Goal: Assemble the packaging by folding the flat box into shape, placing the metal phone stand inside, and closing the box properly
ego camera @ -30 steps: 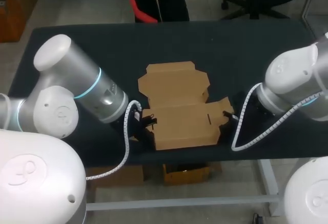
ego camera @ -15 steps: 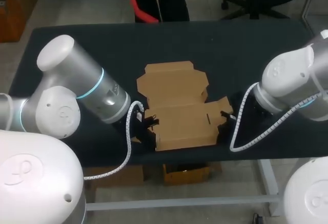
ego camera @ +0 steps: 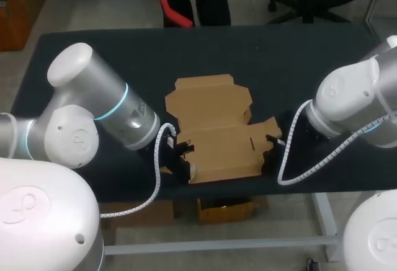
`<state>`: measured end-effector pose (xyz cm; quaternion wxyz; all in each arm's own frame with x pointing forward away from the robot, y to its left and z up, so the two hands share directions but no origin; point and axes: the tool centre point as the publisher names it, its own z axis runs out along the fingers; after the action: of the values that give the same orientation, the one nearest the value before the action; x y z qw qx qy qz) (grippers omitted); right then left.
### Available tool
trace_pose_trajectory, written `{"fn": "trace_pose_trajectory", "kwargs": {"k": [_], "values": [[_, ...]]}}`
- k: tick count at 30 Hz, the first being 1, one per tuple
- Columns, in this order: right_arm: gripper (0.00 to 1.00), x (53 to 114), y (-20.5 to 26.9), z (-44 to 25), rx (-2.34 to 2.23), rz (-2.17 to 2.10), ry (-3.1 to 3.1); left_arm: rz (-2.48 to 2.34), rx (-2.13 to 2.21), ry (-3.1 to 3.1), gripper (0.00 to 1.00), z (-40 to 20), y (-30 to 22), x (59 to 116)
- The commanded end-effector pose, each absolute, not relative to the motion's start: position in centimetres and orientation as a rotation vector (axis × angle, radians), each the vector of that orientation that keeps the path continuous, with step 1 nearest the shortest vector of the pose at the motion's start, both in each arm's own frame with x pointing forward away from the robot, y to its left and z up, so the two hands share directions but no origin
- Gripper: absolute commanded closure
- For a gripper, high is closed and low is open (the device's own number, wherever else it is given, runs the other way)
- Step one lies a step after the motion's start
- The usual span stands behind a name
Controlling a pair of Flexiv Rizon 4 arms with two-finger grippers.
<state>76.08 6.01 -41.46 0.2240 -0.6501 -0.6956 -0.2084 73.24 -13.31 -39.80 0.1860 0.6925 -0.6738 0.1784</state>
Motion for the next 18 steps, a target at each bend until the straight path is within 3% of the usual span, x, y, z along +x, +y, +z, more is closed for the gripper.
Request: {"fn": "trace_pose_trajectory", "kwargs": {"k": [1, 18], "values": [[1.0, 76.0, 6.48, -41.53, -1.801, -0.567, -1.927, 0.496, 1.955, -1.902, 1.0, -40.03, -13.94, 73.23], [1.0, 75.97, 7.21, -41.41, -1.807, -0.552, -1.949, 0.492, 1.943, -1.904, 1.0, -40.2, -14.22, 73.09]]}}
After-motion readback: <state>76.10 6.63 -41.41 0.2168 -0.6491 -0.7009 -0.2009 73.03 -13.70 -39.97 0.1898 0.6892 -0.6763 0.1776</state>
